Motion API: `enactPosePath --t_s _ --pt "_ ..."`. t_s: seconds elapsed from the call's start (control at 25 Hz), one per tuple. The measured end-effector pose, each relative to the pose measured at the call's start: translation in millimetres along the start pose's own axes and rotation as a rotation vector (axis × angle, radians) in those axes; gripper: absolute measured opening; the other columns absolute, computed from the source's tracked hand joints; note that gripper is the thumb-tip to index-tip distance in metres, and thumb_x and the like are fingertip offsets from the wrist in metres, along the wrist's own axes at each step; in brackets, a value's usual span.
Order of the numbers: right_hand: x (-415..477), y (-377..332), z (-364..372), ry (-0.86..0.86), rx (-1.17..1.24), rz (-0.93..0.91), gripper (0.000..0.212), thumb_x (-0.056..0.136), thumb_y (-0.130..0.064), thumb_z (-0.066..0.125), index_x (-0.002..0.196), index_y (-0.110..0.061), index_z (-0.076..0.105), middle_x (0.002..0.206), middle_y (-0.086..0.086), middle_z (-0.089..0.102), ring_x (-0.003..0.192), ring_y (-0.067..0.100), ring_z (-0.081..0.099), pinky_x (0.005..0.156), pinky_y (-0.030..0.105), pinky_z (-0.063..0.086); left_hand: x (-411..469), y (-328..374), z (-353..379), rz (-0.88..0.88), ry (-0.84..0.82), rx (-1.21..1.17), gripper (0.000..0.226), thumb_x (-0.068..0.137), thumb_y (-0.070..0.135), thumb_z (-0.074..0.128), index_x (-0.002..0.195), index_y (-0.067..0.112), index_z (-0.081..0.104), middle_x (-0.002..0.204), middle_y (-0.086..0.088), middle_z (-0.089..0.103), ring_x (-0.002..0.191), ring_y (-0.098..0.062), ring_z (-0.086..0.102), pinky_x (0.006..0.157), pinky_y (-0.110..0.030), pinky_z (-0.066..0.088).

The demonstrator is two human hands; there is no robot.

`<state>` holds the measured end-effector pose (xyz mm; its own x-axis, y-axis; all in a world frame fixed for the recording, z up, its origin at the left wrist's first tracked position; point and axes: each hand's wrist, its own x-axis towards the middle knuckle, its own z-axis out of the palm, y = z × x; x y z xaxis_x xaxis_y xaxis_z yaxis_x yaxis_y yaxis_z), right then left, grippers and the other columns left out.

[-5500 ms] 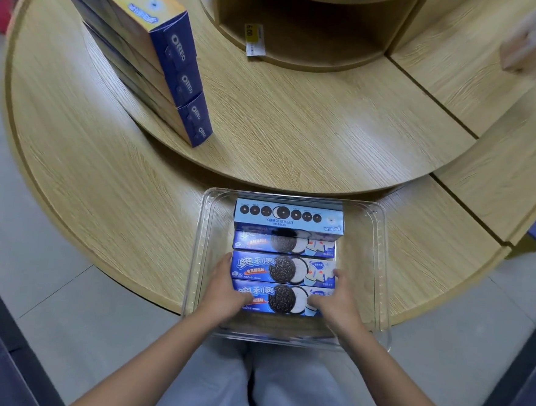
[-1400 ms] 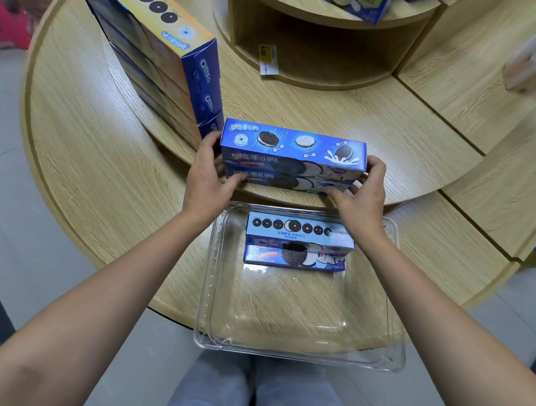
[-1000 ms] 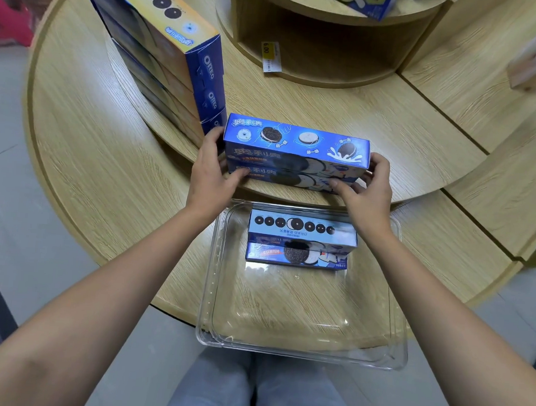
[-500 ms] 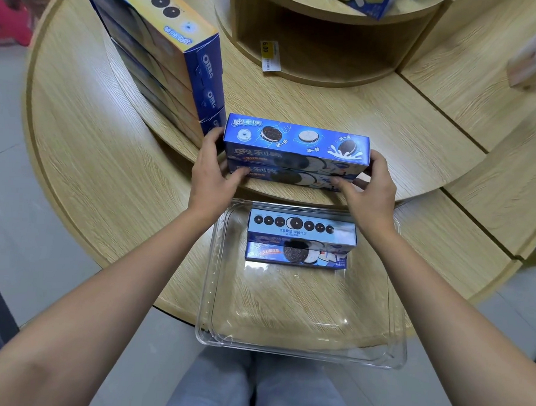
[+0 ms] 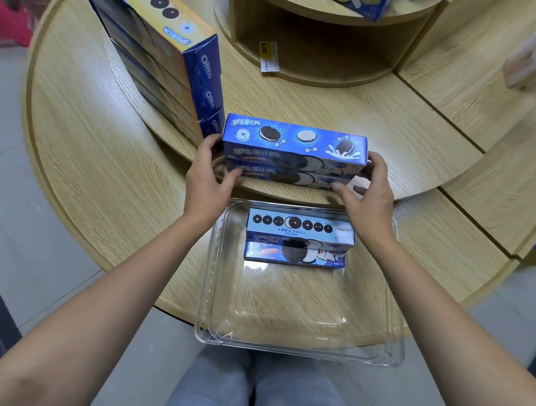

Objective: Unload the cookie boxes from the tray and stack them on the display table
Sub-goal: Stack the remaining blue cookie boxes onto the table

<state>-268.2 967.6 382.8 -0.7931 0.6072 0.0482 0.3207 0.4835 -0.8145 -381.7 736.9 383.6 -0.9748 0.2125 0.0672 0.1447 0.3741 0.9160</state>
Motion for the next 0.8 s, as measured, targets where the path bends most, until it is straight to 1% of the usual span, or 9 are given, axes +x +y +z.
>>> enactPosePath --t_s 0.12,0.2,0.28,0.36,0.4,0.48,0.56,0.68,0.8 --pt "-20 7 -10 0.033 -0.019 0.064 0.054 0.079 -0.019 0.071 0.126 -0.013 0.046 0.117 -0.003 0.054 0.110 0.017 0.055 0.094 0.037 0.048 -23 -7 -5 -0.028 0.070 0.058 0.049 0.082 0.007 0.062 0.127 0.016 0.045 0.122 -0.001 0.057 0.105 -0.008 0.058 0.088 -0.022 0.050" --pt "-38 17 -17 0.041 -0.028 0.100 0.045 0.080 -0.016 0.069 0.122 -0.011 0.051 0.115 -0.002 0.056 0.106 0.019 0.057 0.094 0.037 0.049 -49 -10 -4 -0.039 0.072 0.075 0.044 0.083 0.004 0.059 0.124 0.017 0.048 0.114 0.001 0.056 0.100 -0.013 0.058 0.085 -0.030 0.052" --pt "-56 27 -20 0.050 -0.009 0.162 0.040 0.080 -0.013 0.068 0.117 -0.012 0.054 0.113 0.001 0.058 0.105 0.019 0.058 0.094 0.039 0.049 -78 -11 4 -0.078 -0.040 0.076 0.041 0.084 0.002 0.057 0.122 0.016 0.049 0.111 0.004 0.055 0.099 -0.012 0.056 0.084 -0.033 0.052" --pt "-75 35 -19 0.052 0.021 0.274 0.039 0.080 -0.012 0.068 0.116 -0.011 0.054 0.115 0.008 0.060 0.106 0.022 0.059 0.094 0.039 0.049 -102 -13 15 -0.206 -0.213 0.086 0.046 0.084 0.004 0.059 0.125 0.017 0.046 0.116 0.004 0.054 0.102 -0.008 0.052 0.089 -0.026 0.049" --pt "-83 38 -17 0.036 0.025 0.351 0.041 0.081 -0.012 0.068 0.119 -0.010 0.052 0.118 0.010 0.060 0.109 0.023 0.058 0.094 0.037 0.048 -111 -16 22 -0.282 -0.283 0.095 0.052 0.083 0.005 0.061 0.129 0.018 0.042 0.122 0.003 0.053 0.105 -0.006 0.050 0.091 -0.022 0.045" --pt "-96 43 -10 -0.031 0.012 0.500 0.052 0.083 -0.014 0.066 0.130 -0.008 0.044 0.126 0.009 0.055 0.116 0.023 0.054 0.096 0.035 0.043 -123 -24 34 -0.404 -0.358 0.106 0.061 0.081 0.007 0.064 0.134 0.017 0.036 0.130 0.000 0.050 0.112 -0.008 0.046 0.093 -0.022 0.038" --pt "-101 47 -4 -0.106 0.046 0.615 0.061 0.083 -0.013 0.067 0.135 -0.007 0.037 0.120 0.005 0.051 0.111 0.020 0.051 0.094 0.033 0.040 -127 -29 43 -0.481 -0.385 0.134 0.064 0.079 0.008 0.065 0.134 0.016 0.033 0.130 -0.001 0.050 0.117 -0.015 0.047 0.090 -0.024 0.035" --pt "-97 58 5 -0.177 0.092 0.695 0.073 0.081 -0.013 0.070 0.140 -0.008 0.028 0.113 0.001 0.045 0.102 0.015 0.044 0.096 0.034 0.038 -123 -36 51 -0.518 -0.372 0.153 0.062 0.076 0.009 0.068 0.128 0.019 0.035 0.126 -0.003 0.053 0.116 -0.021 0.051 0.087 -0.028 0.040" --pt "-89 67 11 -0.168 0.136 0.700 0.076 0.078 -0.018 0.073 0.139 -0.011 0.028 0.126 0.004 0.046 0.110 0.015 0.045 0.101 0.037 0.041 -113 -41 55 -0.510 -0.338 0.116 0.068 0.072 0.006 0.069 0.129 0.021 0.035 0.125 -0.006 0.053 0.115 -0.022 0.052 0.096 -0.039 0.047"
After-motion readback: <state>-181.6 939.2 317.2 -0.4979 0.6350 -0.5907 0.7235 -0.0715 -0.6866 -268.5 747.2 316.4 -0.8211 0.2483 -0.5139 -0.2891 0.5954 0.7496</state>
